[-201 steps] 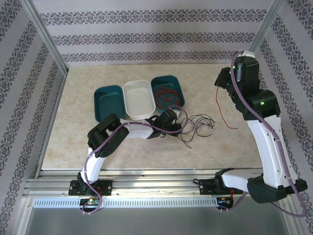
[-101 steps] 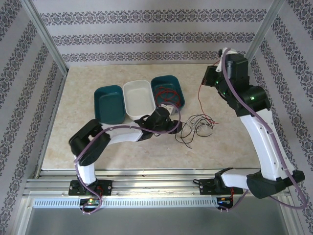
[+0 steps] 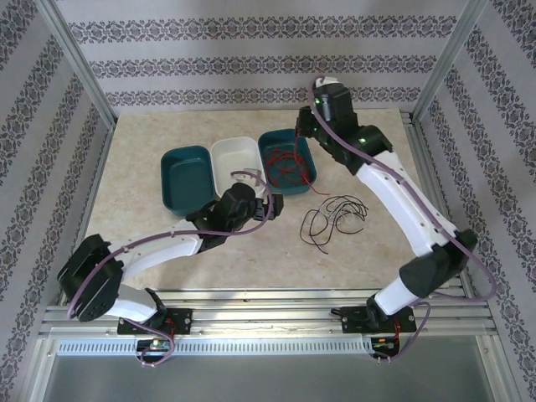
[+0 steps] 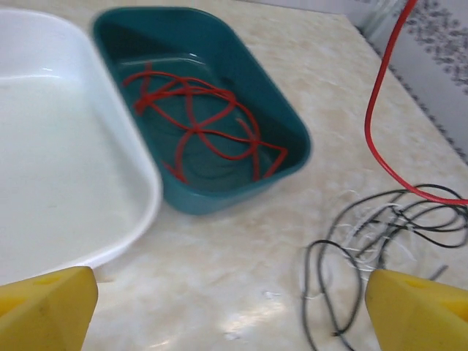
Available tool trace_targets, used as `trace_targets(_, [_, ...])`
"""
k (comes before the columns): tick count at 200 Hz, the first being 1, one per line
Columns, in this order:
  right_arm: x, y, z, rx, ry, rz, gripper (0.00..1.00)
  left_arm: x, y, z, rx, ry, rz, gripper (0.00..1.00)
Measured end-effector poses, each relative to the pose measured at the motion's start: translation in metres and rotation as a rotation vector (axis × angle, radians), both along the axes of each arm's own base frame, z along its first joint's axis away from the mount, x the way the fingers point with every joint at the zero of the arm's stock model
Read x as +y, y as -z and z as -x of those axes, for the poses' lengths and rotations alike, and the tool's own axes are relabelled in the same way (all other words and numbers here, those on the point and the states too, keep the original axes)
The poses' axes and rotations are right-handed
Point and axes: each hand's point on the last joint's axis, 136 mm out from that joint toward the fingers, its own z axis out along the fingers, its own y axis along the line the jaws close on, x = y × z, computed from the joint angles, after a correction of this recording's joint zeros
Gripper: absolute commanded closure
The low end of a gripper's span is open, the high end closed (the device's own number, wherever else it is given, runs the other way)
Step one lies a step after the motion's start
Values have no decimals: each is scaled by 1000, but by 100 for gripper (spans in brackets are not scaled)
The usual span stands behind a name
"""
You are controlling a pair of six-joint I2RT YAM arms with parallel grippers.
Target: Untangle the cables
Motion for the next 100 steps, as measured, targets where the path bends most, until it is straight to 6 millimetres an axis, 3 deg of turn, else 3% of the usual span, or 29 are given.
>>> trace_targets(52, [25, 44, -48, 41, 18, 35, 100, 62, 1, 8, -11, -133, -52, 2])
trace_targets(100, [47, 74, -83, 59, 23, 56, 100, 86, 7, 14, -6, -180, -68, 1])
